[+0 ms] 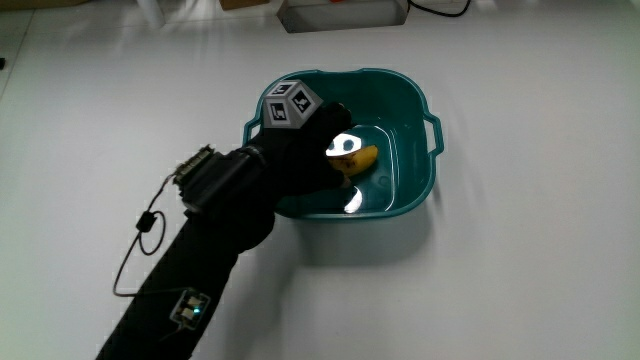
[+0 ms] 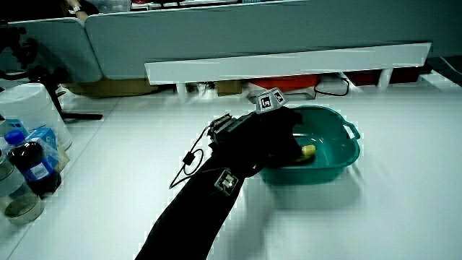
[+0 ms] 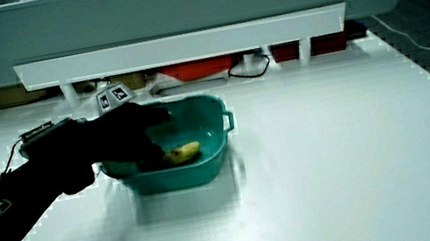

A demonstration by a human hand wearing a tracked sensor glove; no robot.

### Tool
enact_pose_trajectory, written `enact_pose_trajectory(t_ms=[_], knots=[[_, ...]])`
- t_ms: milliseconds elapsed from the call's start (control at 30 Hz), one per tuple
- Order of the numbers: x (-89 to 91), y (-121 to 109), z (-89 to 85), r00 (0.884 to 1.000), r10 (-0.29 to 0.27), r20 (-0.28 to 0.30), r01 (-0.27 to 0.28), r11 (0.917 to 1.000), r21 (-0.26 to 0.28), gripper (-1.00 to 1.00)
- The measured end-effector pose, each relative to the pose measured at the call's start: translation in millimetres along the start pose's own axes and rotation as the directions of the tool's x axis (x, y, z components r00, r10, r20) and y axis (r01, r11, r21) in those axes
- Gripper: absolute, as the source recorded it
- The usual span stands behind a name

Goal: Pick banana from plate

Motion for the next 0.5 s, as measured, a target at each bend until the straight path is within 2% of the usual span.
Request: enact_pose_trajectory(t_ms=[100, 200, 267, 333, 400, 500], knots=[[-1.9, 5.5, -6.5, 0.999, 0.047, 0.019, -0.046, 0.9976, -0.052, 0.00], [-0.7, 8.0, -9.9, 0.999, 0.050, 0.007, -0.049, 0.9973, -0.054, 0.00], [1.3, 8.0, -9.8, 0.998, 0.062, -0.007, -0.062, 0.9971, -0.044, 0.00], [2.7, 9.6, -12.9, 0.997, 0.069, -0.045, -0.071, 0.9969, -0.035, 0.00], [4.3, 9.2, -16.3, 0.996, 0.068, -0.057, -0.071, 0.9965, -0.044, 0.09], [2.0, 10.0, -19.4, 0.996, 0.057, -0.073, -0.058, 0.9983, -0.009, 0.23]])
